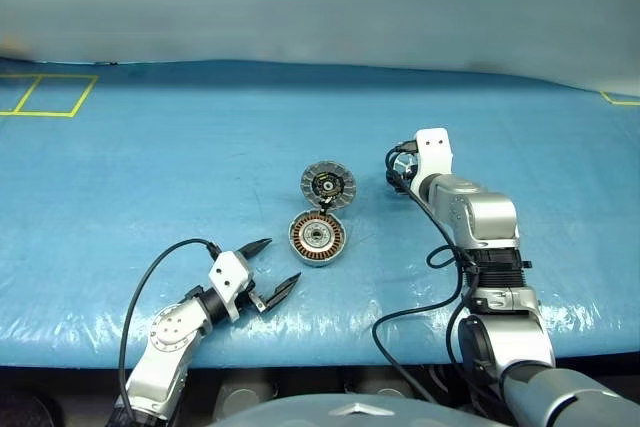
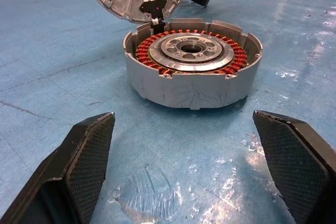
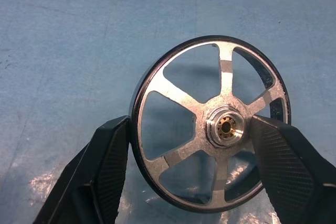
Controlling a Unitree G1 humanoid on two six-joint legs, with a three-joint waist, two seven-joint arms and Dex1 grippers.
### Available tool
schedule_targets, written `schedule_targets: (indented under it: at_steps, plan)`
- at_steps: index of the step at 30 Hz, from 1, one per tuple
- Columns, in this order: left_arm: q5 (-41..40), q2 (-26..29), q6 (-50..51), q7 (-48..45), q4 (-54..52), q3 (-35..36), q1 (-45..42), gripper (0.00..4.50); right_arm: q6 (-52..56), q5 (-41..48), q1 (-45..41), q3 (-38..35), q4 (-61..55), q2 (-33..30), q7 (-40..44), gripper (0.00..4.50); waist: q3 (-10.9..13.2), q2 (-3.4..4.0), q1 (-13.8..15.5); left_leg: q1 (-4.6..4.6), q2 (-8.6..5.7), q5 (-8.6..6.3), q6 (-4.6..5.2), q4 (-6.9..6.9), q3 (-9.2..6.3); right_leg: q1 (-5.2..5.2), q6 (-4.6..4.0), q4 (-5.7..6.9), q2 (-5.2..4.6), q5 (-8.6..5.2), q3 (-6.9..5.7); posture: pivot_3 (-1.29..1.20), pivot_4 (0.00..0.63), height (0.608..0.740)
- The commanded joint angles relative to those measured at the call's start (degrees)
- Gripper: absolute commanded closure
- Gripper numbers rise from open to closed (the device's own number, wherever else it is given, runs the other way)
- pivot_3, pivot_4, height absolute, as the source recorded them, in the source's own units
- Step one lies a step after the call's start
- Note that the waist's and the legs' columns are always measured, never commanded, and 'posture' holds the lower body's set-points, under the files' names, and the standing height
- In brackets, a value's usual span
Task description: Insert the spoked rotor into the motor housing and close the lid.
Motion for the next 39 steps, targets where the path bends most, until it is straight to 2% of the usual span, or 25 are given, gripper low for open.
schedule_targets:
  at_steps: [1, 4, 6, 8, 14, 17, 21, 27, 30, 39]
  plan:
    - [-0.1, -0.2, -1.0, 0.1, -0.4, 0.2, 0.0, 0.0, 1.7, 0.4, 1.9, 3.7, -4.2, -2.2, 3.5, 1.27, 0.0, 0.01, 0.0, 0.0, 0.0, 0.0, 0.0, -0.01, 0.0, 0.0, 0.0, 0.0, 0.0, 0.0, 0.0, 0.0, 0.15, 0.74]
    - [-0.2, -0.2, -1.0, 0.4, -0.5, 0.4, 0.4, 0.0, 3.9, 1.6, 5.1, 7.1, -10.1, -4.1, 7.0, 1.27, 0.0, 0.0, 0.0, -0.01, 0.0, 0.0, 0.0, -0.02, -0.02, 0.0, 0.0, -0.01, 0.0, 0.0, -0.01, 0.0, 0.15, 0.74]
    - [-0.2, -0.2, -1.1, 0.5, -0.7, 0.4, 0.6, 0.0, 6.7, 2.6, 7.7, 8.4, -15.1, -4.7, 8.2, 0.54, 0.0, -0.01, 0.1, -0.01, 0.0, -0.01, 0.01, -0.04, -0.03, 0.0, -0.01, -0.02, 0.0, -0.01, -0.01, 0.0, 0.15, 0.74]
    - [-0.2, -0.2, -1.1, 0.6, -0.8, 0.4, 0.8, 0.0, 9.3, 3.0, 10.2, 9.5, -19.6, -5.3, 8.4, 0.02, 0.0, 0.01, 0.1, -0.01, 0.01, -0.01, 0.01, -0.04, -0.03, -0.01, -0.02, -0.01, 0.0, -0.01, -0.02, 0.0, 0.15, 0.74]
    - [-0.3, 0.1, -1.0, 0.3, -0.7, 0.4, 0.9, 0.0, 15.2, 4.1, 16.3, 11.6, -31.4, -7.1, 8.4, 0.02, 0.0, 0.01, 0.2, -0.01, 0.01, -0.01, 0.01, 0.01, -0.04, -0.01, -0.18, -0.02, -0.05, -0.11, -0.03, 0.0, 0.15, 0.74]
    - [-0.3, 0.2, -0.9, 0.1, -0.6, 0.4, 0.6, 0.0, 17.6, 5.2, 18.0, 9.6, -36.4, -5.5, 7.4, 0.02, 0.0, 0.01, 0.2, -0.01, 0.0, -0.01, 0.01, 0.02, -0.04, -0.01, -0.35, -0.02, -0.06, -0.21, -0.03, 0.0, 0.15, 0.74]
    - [-0.4, 0.4, -0.7, -0.4, -0.5, 0.4, 0.3, 0.0, 19.2, 5.5, 17.0, 4.5, -40.8, -2.0, 5.0, 0.02, 0.0, 0.01, 0.2, -0.02, 0.01, -0.01, 0.0, 0.02, -0.05, -0.04, -0.35, 0.0, -0.04, -0.21, -0.03, 0.0, 0.15, 0.74]
    - [-0.5, 0.5, -0.5, -0.7, -0.4, 0.3, -0.1, 0.0, 20.6, 5.6, 14.8, 2.5, -42.8, -1.0, 3.3, 0.02, 0.0, 0.01, 0.2, -0.03, -0.02, -0.01, 0.01, 0.01, -0.06, -0.03, -0.34, -0.03, -0.05, -0.21, -0.03, 0.0, 0.15, 0.74]
    - [-0.5, 0.5, -0.4, -1.0, -0.5, 0.2, -0.2, 0.0, 20.1, 5.4, 14.0, 2.5, -42.2, -0.9, 2.5, 0.62, 0.0, 0.01, 0.2, -0.02, -0.02, -0.01, 0.0, -0.01, -0.08, -0.03, -0.35, -0.02, -0.03, -0.21, -0.05, 0.0, 0.15, 0.74]
    - [-0.4, 0.2, -0.4, -0.8, -0.8, 0.6, 0.2, 0.0, 14.8, 3.9, 12.7, 3.7, -33.3, -1.8, 1.5, 3.65, 0.0, 0.01, 0.2, -0.02, -0.02, -0.01, 0.01, 0.01, -0.05, -0.02, -0.35, -0.02, -0.03, -0.21, -0.03, 0.0, 0.15, 0.74]
